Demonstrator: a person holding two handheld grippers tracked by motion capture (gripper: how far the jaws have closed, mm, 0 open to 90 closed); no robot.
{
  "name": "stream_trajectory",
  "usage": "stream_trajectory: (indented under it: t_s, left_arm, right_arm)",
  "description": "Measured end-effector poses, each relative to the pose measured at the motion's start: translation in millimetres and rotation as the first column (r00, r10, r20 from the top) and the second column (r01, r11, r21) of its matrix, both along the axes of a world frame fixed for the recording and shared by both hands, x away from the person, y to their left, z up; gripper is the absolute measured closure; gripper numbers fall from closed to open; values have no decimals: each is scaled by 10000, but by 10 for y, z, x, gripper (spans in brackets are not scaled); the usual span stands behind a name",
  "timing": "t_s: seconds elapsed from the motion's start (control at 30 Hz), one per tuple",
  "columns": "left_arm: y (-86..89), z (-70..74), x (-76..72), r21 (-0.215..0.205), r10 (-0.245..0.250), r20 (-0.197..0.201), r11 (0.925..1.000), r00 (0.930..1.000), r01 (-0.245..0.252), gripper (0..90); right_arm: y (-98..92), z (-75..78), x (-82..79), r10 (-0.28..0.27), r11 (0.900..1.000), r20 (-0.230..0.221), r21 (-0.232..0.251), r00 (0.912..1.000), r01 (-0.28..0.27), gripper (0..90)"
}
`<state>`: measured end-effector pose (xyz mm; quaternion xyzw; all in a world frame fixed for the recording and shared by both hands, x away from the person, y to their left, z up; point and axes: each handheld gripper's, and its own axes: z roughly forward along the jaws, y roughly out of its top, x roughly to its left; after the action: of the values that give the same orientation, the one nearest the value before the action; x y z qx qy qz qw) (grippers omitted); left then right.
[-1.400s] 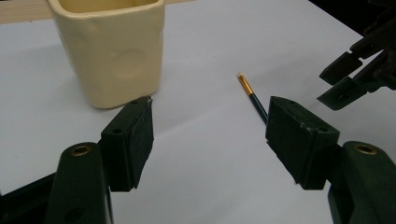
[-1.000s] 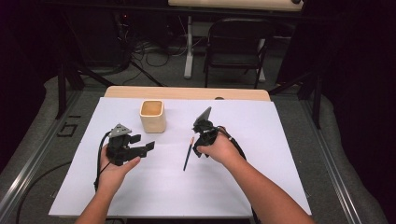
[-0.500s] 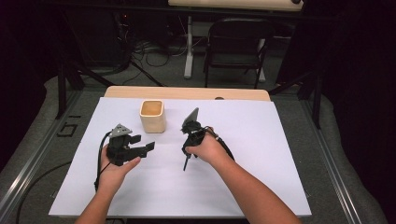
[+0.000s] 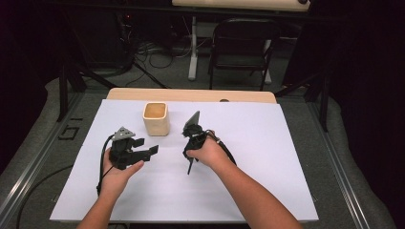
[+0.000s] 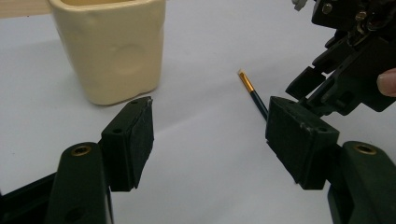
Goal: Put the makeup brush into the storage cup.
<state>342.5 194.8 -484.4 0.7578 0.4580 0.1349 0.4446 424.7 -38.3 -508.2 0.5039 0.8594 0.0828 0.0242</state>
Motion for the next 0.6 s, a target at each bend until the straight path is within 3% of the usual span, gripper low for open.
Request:
stream_trajectory:
  t_s: [0.07,0.1,0.13,0.17,0.2,0.3,0.37,0.43,0.5,0.53,0.6]
  left_arm:
    - [0,-2,1,26,-45,-25,10000,10000,45,327]
    - [0,-3,2,27,-50,-27,10000,10000,50,327]
    - [0,-3,2,37,-63,-47,10000,10000,63,328]
    - [0,-3,2,36,-66,-45,10000,10000,66,328]
    - [0,-3,1,32,-64,-43,10000,10000,64,328]
    - [0,-5,2,10,-42,-51,10000,10000,42,328]
    - [0,-6,2,19,-41,-58,10000,10000,41,328]
    - [-1,-6,3,46,-75,-52,10000,10000,75,328]
    - [-5,-7,1,30,-47,-39,10000,10000,47,329]
    - [-4,-6,2,35,-66,-57,10000,10000,66,329]
    - [-5,-8,2,65,-70,-33,10000,10000,70,329]
  right_arm:
    - [12,3,10,65,9997,-246,-235,9997,-71,408]
    - [13,-5,14,65,9999,-321,-124,9995,-69,407]
    - [26,-74,-7,-264,9987,253,441,9993,253,408]
    - [23,-99,-1,-184,9982,439,570,9989,159,409]
    - [29,-77,8,-101,9997,120,219,9999,99,411]
    - [45,-61,16,59,9997,-229,-237,9997,-64,416]
    - [55,-86,13,20,9999,-79,-111,10000,-21,418]
    - [65,-68,22,95,9995,-379,-299,9992,-107,423]
    - [79,-70,22,129,9986,-400,-502,9991,-149,424]
    - [86,-82,19,91,9990,-332,-431,9994,-105,424]
    - [95,-167,0,-87,9992,397,386,9992,72,424]
